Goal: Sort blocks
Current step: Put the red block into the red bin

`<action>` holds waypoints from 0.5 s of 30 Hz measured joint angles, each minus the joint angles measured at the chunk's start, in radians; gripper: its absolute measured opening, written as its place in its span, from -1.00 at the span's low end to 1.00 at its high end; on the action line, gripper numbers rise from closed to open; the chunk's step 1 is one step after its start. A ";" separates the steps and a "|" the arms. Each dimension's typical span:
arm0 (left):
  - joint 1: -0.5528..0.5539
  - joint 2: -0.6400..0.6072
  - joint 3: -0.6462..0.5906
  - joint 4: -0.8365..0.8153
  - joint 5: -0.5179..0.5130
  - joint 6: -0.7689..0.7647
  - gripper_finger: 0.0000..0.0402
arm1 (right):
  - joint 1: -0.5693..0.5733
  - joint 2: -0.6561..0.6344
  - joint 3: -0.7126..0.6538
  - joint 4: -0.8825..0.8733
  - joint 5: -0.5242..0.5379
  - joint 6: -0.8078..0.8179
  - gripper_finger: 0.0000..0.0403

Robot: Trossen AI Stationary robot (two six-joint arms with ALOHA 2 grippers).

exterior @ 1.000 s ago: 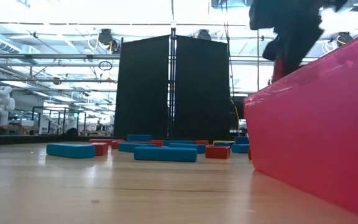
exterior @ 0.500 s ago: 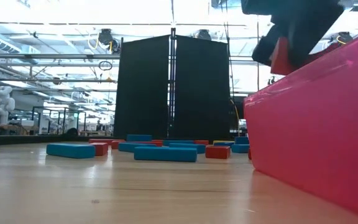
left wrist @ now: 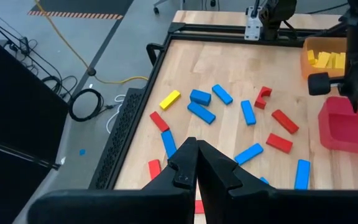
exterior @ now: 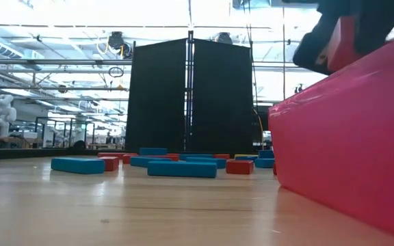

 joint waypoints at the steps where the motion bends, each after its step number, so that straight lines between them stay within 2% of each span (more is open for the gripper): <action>1: 0.000 0.000 0.000 0.000 0.000 0.000 -0.92 | 0.002 0.007 0.000 0.001 0.000 0.004 -0.76; 5: 0.000 0.000 0.000 0.000 0.003 -0.003 -0.92 | 0.003 0.038 0.000 0.007 -0.034 0.033 -0.43; 10: 0.000 0.000 0.000 -0.029 0.005 -0.007 -0.92 | 0.000 0.047 0.005 0.022 -0.081 0.033 -0.13; 13: 0.000 0.000 0.000 -0.049 0.005 -0.009 -0.92 | -0.032 0.019 0.058 -0.059 -0.086 -0.002 -0.01; 15: 0.000 0.000 0.000 -0.054 0.005 -0.010 -0.92 | -0.069 -0.011 0.126 -0.168 -0.037 -0.073 0.04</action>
